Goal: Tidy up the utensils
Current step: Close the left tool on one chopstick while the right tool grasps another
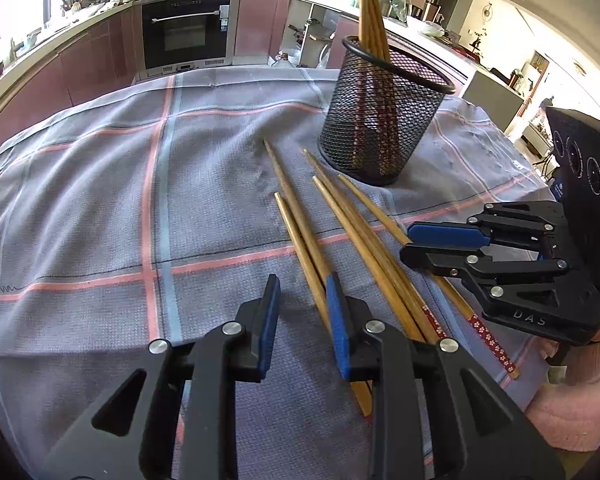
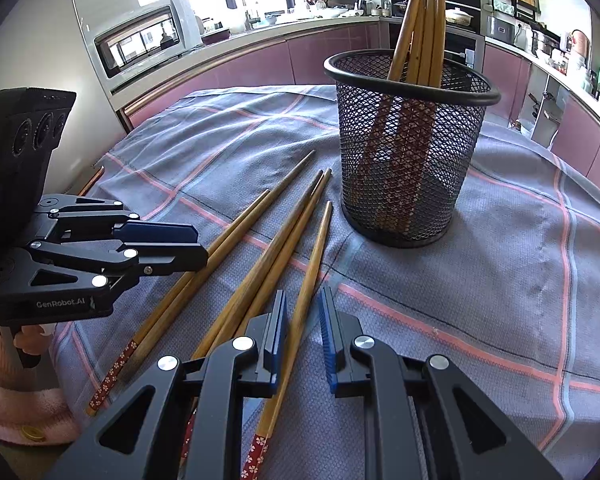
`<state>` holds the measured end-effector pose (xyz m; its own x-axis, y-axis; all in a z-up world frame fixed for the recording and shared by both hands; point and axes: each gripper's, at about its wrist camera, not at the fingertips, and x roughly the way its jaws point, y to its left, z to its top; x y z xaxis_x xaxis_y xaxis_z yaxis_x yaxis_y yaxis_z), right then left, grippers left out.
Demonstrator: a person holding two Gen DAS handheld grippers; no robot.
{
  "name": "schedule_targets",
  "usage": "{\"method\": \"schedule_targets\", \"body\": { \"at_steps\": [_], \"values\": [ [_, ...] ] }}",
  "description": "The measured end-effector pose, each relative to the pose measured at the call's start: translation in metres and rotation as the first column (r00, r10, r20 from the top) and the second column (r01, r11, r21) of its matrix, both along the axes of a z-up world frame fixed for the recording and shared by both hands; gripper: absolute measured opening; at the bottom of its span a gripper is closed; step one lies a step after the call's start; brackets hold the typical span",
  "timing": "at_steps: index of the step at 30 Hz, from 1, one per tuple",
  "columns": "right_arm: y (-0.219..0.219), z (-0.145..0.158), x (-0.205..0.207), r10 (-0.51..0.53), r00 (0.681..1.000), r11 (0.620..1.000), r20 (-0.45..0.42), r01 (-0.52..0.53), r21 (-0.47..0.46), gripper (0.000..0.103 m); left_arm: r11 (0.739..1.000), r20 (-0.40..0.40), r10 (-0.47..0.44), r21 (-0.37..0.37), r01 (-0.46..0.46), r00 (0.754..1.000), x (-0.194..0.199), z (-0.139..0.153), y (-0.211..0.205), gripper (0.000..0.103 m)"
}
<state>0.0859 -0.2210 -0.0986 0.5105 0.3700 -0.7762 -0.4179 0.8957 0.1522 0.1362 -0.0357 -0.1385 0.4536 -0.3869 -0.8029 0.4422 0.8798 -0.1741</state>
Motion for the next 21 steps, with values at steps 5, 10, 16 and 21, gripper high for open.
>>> {"method": "schedule_targets", "body": {
  "at_steps": [5,10,16,21],
  "values": [
    [0.001,0.000,0.001,-0.002,1.000,1.000,0.006,0.002,-0.016,0.014,0.999,0.006,0.002,0.032,-0.002,1.000,0.002,0.001,0.000,0.020],
    [0.007,-0.001,0.006,-0.001,1.000,0.999,0.020,0.002,-0.044,0.014,0.995,0.031,-0.012,0.099,0.009,0.999,0.007,-0.001,-0.012,0.025],
    [0.005,-0.002,0.011,-0.011,1.000,1.000,0.013,0.011,-0.019,0.008,0.992,0.042,0.029,0.120,-0.034,0.999,0.011,0.000,-0.016,0.012],
    [-0.001,0.000,0.008,-0.019,1.000,1.000,0.005,0.019,0.019,0.005,0.994,0.033,0.073,0.082,-0.075,0.997,0.010,0.001,-0.009,0.007]
  ]
}}
